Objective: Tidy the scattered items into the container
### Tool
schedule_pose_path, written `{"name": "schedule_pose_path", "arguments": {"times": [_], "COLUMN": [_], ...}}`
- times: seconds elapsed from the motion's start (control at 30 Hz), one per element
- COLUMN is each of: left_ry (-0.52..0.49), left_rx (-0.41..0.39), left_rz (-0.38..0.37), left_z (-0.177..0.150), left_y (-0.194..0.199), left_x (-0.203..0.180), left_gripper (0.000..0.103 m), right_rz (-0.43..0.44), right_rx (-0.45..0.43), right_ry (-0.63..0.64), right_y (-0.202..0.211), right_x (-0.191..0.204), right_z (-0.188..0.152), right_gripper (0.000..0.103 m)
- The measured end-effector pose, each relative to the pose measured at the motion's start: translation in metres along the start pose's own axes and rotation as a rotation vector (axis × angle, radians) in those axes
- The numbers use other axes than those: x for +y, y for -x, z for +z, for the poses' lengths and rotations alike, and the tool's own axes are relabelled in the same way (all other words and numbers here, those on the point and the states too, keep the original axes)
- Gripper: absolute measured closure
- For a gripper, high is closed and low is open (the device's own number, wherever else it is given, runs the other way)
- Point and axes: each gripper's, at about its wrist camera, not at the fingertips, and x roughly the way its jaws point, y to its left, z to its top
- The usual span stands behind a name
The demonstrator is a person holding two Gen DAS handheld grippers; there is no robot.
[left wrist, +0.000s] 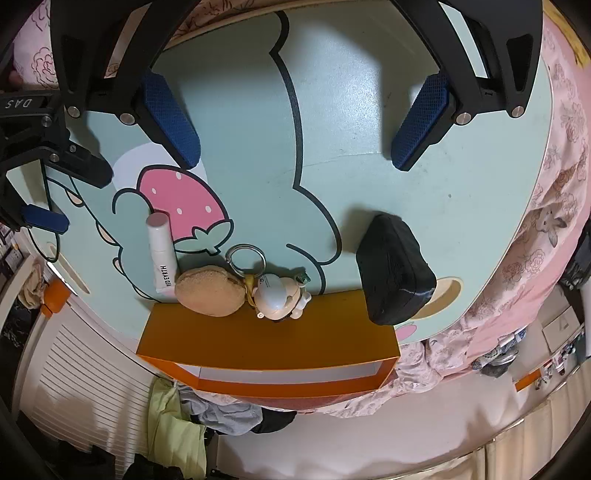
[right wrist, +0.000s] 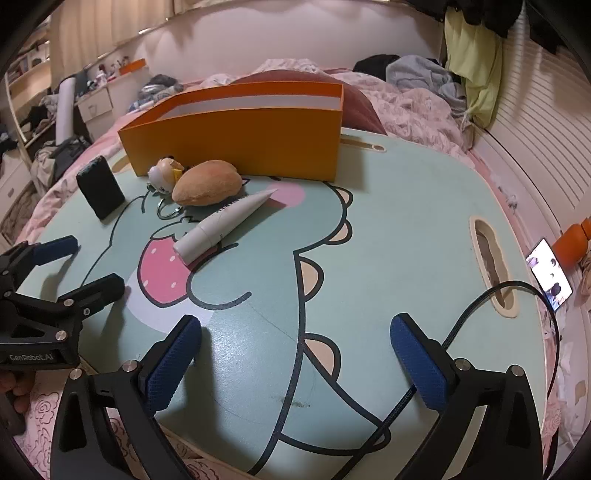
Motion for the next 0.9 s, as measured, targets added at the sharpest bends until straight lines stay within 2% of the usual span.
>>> {"name": "schedule_pose_path", "arguments": {"times": [0.9], "left_ry": [-0.002], "left_rx": [0.000], "left_rz": [-0.002], "left_z": [0.0014], "left_y": [-0.0010], "left_x": [0.0022], "left_gripper": [0.000], "right_rz": [0.006], "right_rx": [-0.005], "right_ry": [-0.002], "right_y": [0.0004], "right_x": [-0.0016], "right_z": [0.0002], "right_gripper": [0.000]}}
